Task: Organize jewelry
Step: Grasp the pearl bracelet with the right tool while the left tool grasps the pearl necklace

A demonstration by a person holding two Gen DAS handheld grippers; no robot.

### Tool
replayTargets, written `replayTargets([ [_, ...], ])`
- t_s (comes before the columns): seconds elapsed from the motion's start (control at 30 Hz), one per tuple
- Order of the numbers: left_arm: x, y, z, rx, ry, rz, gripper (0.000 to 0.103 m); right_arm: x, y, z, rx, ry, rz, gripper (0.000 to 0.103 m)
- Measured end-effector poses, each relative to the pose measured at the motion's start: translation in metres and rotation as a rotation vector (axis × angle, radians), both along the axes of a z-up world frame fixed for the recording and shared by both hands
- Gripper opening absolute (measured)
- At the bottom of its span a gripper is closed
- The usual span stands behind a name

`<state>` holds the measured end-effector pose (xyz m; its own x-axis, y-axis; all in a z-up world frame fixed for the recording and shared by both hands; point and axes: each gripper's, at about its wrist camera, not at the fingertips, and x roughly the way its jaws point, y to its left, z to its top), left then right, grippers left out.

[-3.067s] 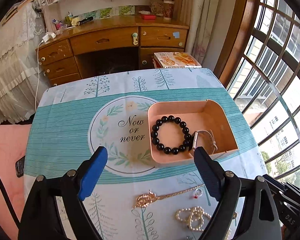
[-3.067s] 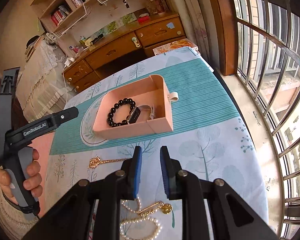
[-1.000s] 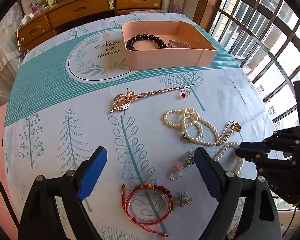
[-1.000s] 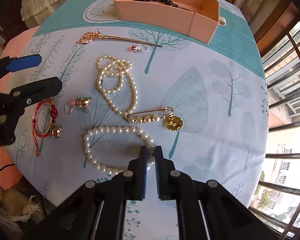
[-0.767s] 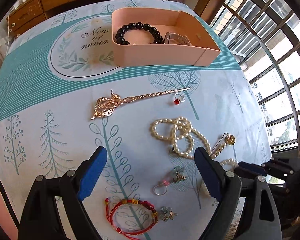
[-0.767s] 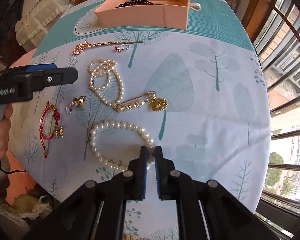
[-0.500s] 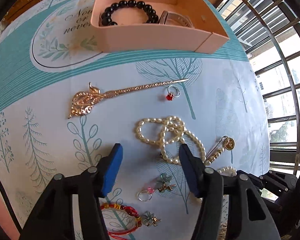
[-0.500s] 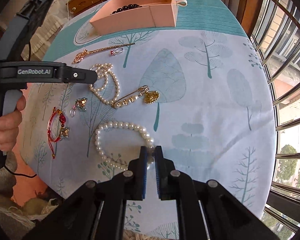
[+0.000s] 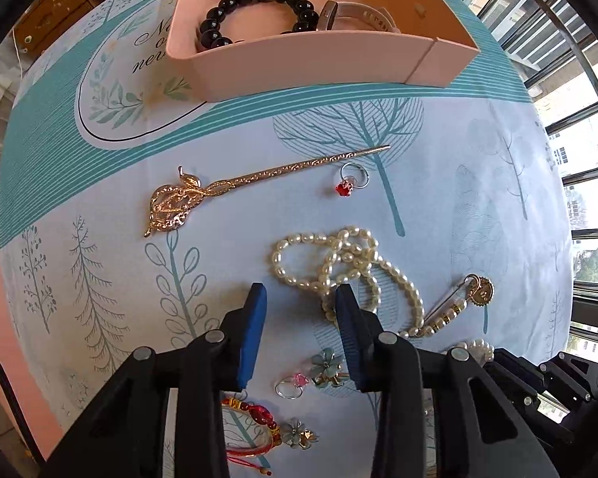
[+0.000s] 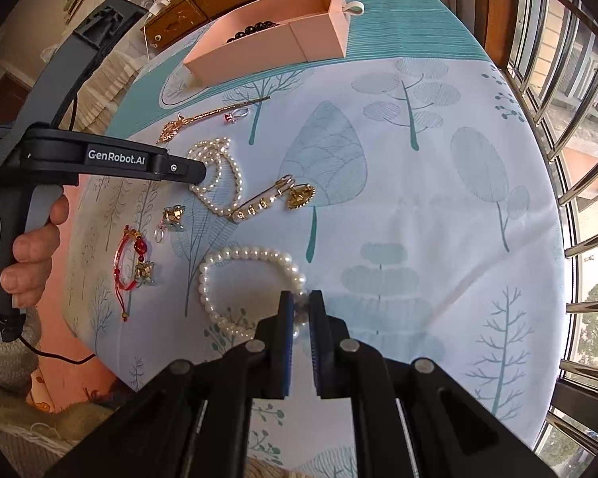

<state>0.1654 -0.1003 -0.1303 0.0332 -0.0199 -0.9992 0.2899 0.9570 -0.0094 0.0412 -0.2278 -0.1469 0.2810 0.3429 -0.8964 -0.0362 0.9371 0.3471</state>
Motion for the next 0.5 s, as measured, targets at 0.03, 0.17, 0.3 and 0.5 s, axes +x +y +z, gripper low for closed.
replayTargets([
  [0.03,0.002,-0.007,-0.001,0.006,0.006,-0.001,0.033,-0.001,-0.001,0.000,0.007,-0.003,-0.003,0.008],
  [0.17,0.004,-0.018,-0.002,0.002,0.024,-0.004,0.018,-0.004,-0.005,-0.001,0.032,-0.012,-0.012,0.008],
  [0.3,0.001,-0.030,0.001,-0.015,0.011,-0.005,0.008,-0.005,-0.008,0.001,0.051,-0.019,-0.016,0.008],
  [0.5,-0.003,-0.021,0.007,-0.086,-0.009,0.049,0.003,-0.006,-0.008,0.001,0.062,-0.033,-0.013,0.008],
])
